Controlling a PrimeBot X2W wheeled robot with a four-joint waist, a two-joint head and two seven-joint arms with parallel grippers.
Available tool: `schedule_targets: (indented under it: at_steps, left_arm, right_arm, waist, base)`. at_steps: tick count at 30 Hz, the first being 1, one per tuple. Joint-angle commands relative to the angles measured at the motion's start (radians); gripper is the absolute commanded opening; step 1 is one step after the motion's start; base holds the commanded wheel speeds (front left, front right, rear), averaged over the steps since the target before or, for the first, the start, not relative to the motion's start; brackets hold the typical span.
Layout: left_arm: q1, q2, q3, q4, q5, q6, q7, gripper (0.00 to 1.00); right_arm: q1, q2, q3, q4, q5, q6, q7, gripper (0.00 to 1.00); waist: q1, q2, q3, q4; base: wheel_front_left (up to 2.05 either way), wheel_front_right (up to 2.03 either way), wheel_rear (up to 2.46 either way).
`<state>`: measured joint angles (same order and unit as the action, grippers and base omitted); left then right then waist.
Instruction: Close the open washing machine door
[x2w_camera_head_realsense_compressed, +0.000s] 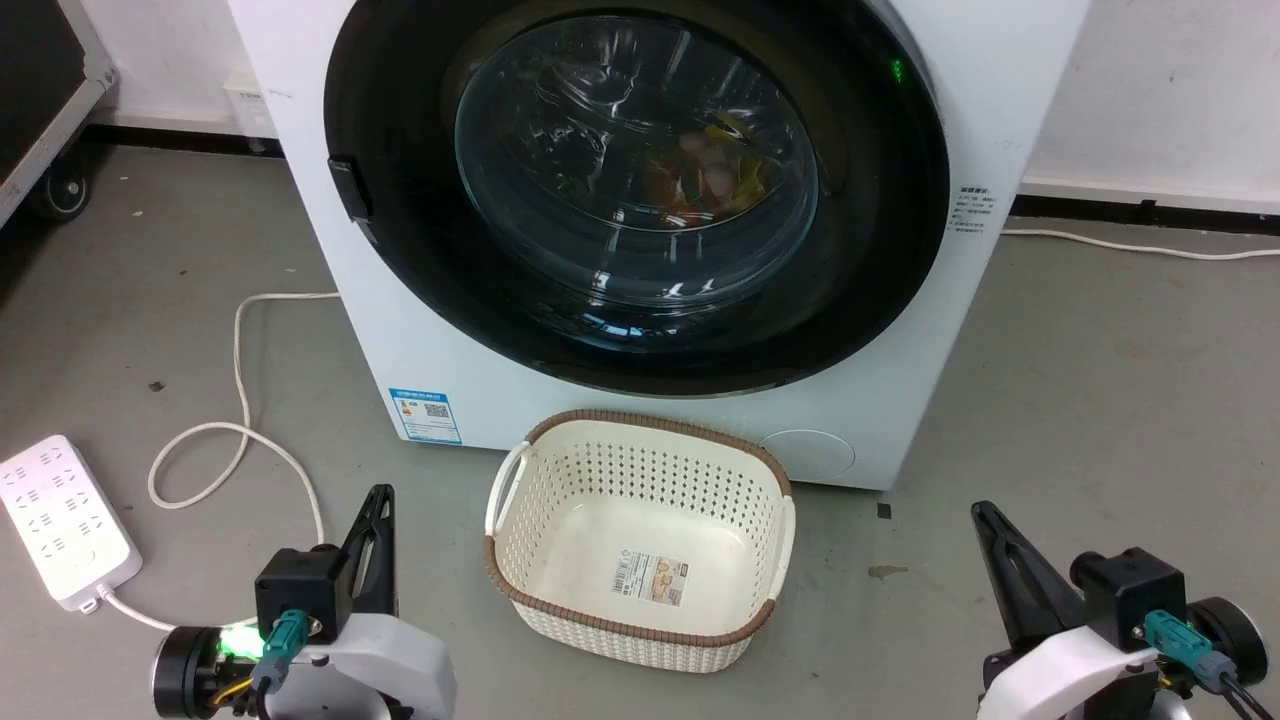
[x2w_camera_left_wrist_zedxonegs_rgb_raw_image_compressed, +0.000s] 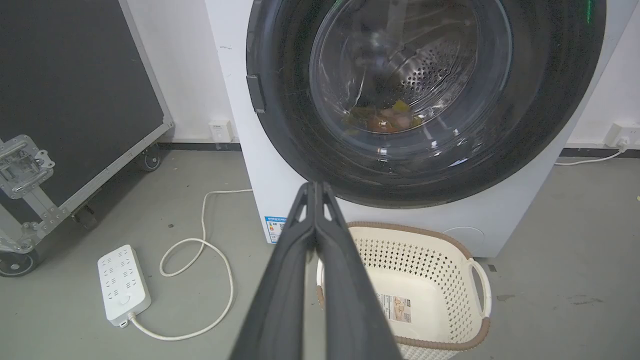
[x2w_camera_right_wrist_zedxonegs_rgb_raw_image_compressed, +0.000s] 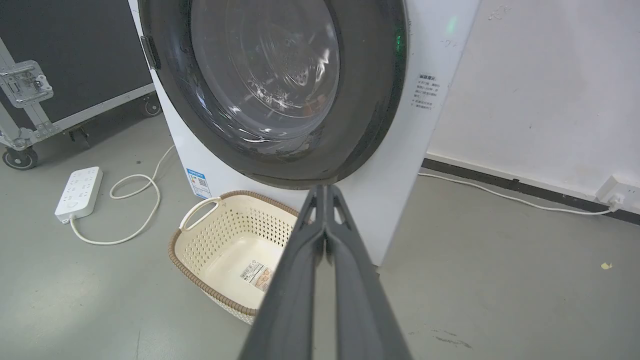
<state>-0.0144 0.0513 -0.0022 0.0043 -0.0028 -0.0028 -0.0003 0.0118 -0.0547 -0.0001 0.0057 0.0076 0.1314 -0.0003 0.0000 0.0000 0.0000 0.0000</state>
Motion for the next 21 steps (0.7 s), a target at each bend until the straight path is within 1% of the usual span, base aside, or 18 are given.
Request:
schedule_targets:
  at_steps: [1, 21]
  left_arm:
    - [0.014, -0.001, 0.002, -0.004, 0.003, 0.003, 0.000, 0.00]
    - [0.014, -0.001, 0.002, -0.004, 0.003, 0.003, 0.000, 0.00]
  right_arm:
    - [-0.012, 0.005, 0.000, -0.006, -0.008, -0.001, 0.000, 0.00]
    - [-0.012, 0.005, 0.000, -0.006, -0.008, -0.001, 0.000, 0.00]
  waist:
    - [0.0000, 0.0000, 0.000, 0.000]
    - [0.0000, 0.0000, 0.000, 0.000]
  base:
    - [0.00, 0.00, 0.00]
    - [0.00, 0.00, 0.00]
